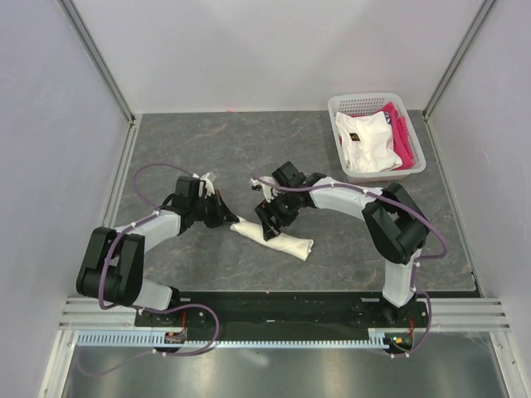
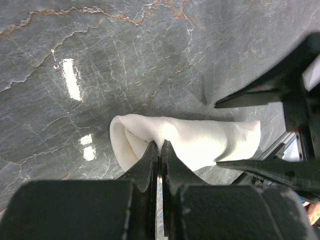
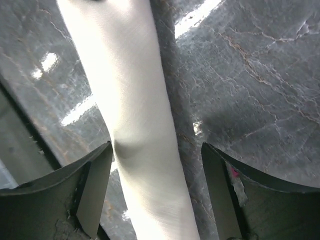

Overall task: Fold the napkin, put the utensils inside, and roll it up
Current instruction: Roll the napkin with the utensil

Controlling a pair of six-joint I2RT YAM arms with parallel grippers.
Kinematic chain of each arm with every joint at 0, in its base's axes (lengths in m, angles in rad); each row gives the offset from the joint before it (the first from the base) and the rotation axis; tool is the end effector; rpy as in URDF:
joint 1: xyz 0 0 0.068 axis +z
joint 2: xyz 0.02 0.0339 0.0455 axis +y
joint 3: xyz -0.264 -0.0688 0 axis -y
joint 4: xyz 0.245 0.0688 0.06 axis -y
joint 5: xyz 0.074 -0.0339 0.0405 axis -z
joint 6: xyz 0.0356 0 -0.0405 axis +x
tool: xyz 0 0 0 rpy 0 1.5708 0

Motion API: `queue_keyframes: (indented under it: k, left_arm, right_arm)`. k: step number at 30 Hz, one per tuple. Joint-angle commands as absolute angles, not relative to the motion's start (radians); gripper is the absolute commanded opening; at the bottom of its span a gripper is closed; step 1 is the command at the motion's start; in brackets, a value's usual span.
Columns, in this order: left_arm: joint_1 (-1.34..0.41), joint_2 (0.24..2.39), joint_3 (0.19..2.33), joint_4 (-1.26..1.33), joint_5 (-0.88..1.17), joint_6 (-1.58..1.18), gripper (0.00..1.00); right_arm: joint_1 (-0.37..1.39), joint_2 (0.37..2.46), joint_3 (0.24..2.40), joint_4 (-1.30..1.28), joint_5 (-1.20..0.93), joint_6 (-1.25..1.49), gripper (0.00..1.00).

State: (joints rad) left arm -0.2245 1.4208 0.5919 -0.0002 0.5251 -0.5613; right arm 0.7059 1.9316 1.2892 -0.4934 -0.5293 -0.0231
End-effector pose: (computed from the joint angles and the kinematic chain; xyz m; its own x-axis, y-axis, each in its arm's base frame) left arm 0.2506 -0.0755 0.1572 -0.8868 -0.2699 -0.3751 0.0599 0.7377 -0.6725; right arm 0.2847 0.2663 0.1668 -0.6733 -0.6001 -0.4319 -0.7376 0.5051 0.4481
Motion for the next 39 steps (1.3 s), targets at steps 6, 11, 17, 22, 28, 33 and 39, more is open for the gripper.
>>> queue_keyframes:
  k: [6,11,17,22,28,33,39]
  left_arm:
    - [-0.215,1.486,0.684,-0.101,0.543,-0.545,0.02]
    - [-0.213,1.512,0.709,-0.117,0.564,-0.538,0.02]
    - [-0.212,1.529,0.726,-0.121,0.583,-0.534,0.02]
    - [-0.212,1.539,0.727,-0.123,0.595,-0.531,0.02]
    - [-0.212,1.514,0.718,-0.097,0.598,-0.522,0.37]
    - [-0.212,1.43,0.68,-0.074,0.539,-0.525,0.61]
    - [-0.21,1.358,0.617,-0.02,0.529,-0.535,0.62]
  right_arm:
    - [0.883,1.784,1.196,-0.33,-0.184,-0.11,0.85]
    - [0.93,1.821,1.204,-0.339,-0.077,-0.138,0.87]
    - [0.936,1.859,1.209,-0.359,-0.055,-0.161,0.84]
    - [0.936,1.919,1.247,-0.411,-0.1,-0.166,0.76]
    - [0.913,1.973,1.298,-0.48,-0.199,-0.152,0.52]
    - [0.844,2.012,1.335,-0.538,-0.402,-0.138,0.43]
    - [0.773,2.062,1.359,-0.571,-0.655,-0.121,0.41]
